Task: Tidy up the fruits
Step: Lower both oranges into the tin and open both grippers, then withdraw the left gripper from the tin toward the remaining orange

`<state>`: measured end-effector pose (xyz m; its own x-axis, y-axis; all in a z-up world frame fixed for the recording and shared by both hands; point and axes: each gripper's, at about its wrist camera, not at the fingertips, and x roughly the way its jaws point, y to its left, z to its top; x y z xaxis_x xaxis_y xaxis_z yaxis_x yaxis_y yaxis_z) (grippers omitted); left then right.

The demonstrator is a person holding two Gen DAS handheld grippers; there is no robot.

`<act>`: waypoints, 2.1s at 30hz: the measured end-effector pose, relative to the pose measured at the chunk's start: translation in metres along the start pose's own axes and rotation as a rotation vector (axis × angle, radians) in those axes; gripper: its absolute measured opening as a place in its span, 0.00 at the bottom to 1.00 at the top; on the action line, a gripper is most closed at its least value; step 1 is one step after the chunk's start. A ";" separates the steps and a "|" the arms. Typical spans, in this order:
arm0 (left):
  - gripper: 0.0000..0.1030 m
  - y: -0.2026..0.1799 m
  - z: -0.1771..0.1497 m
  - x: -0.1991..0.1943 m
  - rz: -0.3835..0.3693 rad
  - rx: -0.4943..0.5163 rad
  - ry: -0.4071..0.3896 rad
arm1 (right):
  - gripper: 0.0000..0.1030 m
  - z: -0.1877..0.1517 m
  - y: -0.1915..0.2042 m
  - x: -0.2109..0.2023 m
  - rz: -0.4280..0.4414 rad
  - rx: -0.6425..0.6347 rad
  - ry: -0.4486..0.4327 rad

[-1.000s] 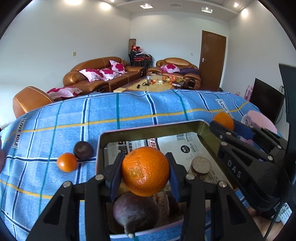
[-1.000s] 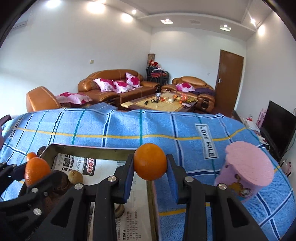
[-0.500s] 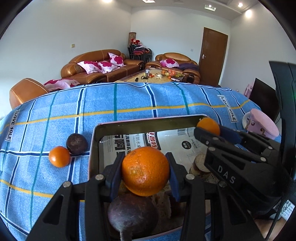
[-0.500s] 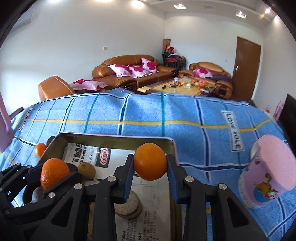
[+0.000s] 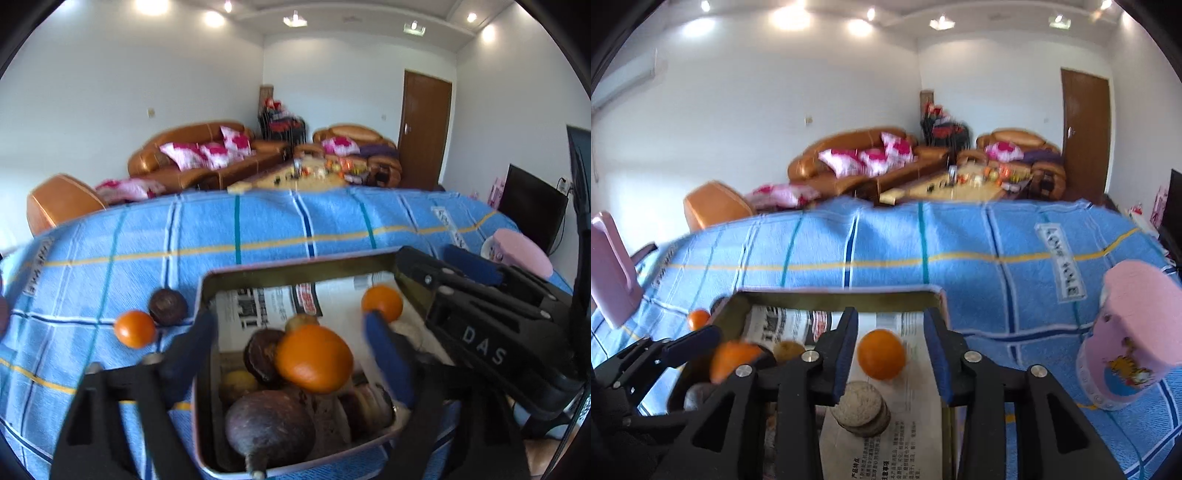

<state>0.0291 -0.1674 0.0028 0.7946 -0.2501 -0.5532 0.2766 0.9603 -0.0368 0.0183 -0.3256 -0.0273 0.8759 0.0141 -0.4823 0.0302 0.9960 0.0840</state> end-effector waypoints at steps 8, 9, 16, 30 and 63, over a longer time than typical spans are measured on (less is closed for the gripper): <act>1.00 0.004 0.003 -0.025 0.031 0.014 -0.097 | 0.76 0.001 -0.007 -0.030 -0.097 0.034 -0.192; 1.00 0.006 0.002 -0.025 0.042 0.012 -0.096 | 0.76 0.001 -0.007 -0.029 -0.105 0.033 -0.193; 1.00 0.030 -0.006 -0.038 0.113 -0.015 -0.108 | 0.76 -0.004 -0.002 -0.038 -0.133 -0.021 -0.246; 1.00 0.077 -0.021 -0.052 0.232 -0.009 -0.100 | 0.76 -0.016 0.012 -0.054 -0.213 -0.025 -0.222; 1.00 0.174 -0.037 -0.072 0.328 -0.105 -0.055 | 0.76 -0.037 0.146 -0.051 -0.031 -0.128 -0.121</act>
<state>0.0000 0.0228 0.0052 0.8607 0.0701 -0.5042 -0.0530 0.9974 0.0483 -0.0394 -0.1778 -0.0226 0.9271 -0.0196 -0.3743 0.0031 0.9990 -0.0448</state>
